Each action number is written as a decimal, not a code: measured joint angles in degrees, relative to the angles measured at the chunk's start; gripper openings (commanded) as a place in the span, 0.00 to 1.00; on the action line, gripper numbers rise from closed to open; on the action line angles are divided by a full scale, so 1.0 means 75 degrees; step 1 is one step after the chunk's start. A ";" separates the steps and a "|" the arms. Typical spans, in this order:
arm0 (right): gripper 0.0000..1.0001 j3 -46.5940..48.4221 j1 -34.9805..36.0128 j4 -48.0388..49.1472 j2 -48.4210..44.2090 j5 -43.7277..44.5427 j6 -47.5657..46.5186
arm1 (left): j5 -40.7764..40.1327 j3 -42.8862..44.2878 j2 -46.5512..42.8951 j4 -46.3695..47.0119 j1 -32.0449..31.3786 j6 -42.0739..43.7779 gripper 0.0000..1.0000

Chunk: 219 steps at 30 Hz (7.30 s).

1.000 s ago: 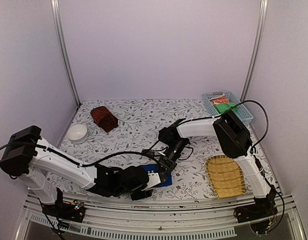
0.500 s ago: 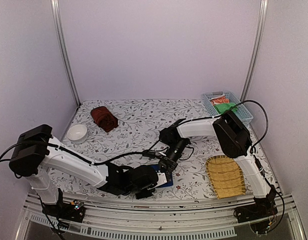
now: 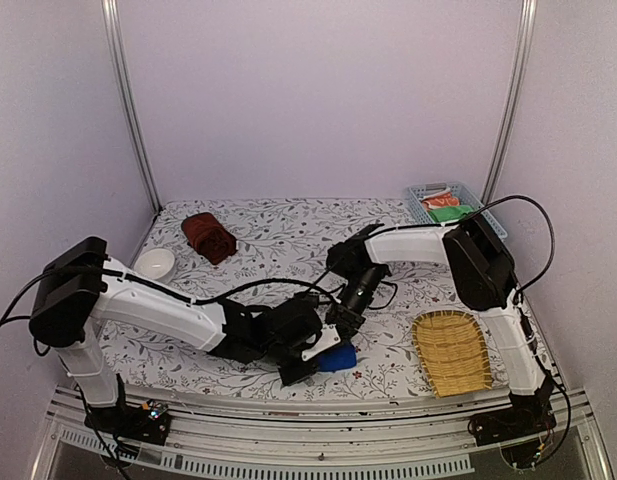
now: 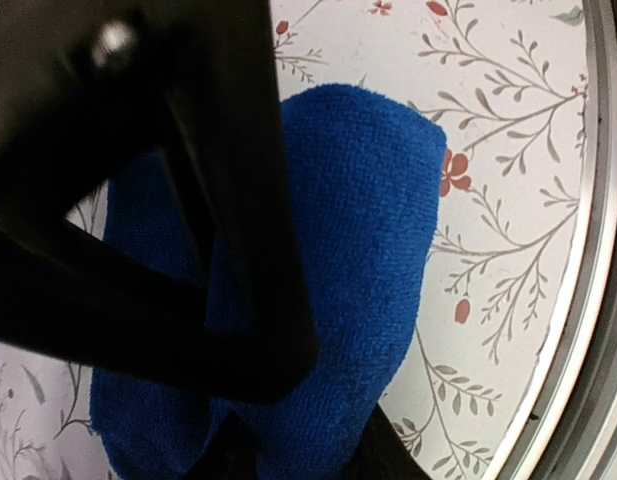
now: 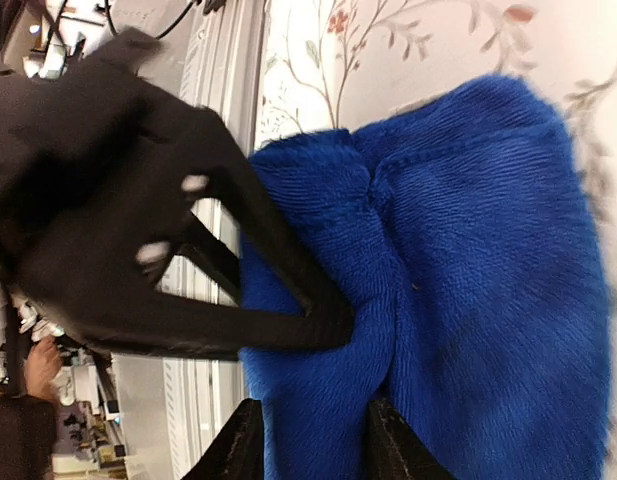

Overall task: Roll the towels
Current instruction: Roll the towel at the center of the board.

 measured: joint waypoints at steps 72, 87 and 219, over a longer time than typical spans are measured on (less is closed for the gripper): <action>0.44 -0.6234 0.2719 0.6612 -0.5059 0.7420 0.0242 | 0.7428 0.2142 0.2186 -0.1513 0.2343 -0.1655 0.18; 0.14 -0.5939 0.2256 0.6805 -0.4628 0.5837 0.0117 | 0.5948 0.0347 0.0242 -0.0702 0.2818 -0.2212 0.99; 0.56 -0.7096 0.2506 0.7029 -0.6271 0.7563 -0.0533 | 0.3736 0.1486 0.1227 -0.0571 0.1408 -0.0842 0.54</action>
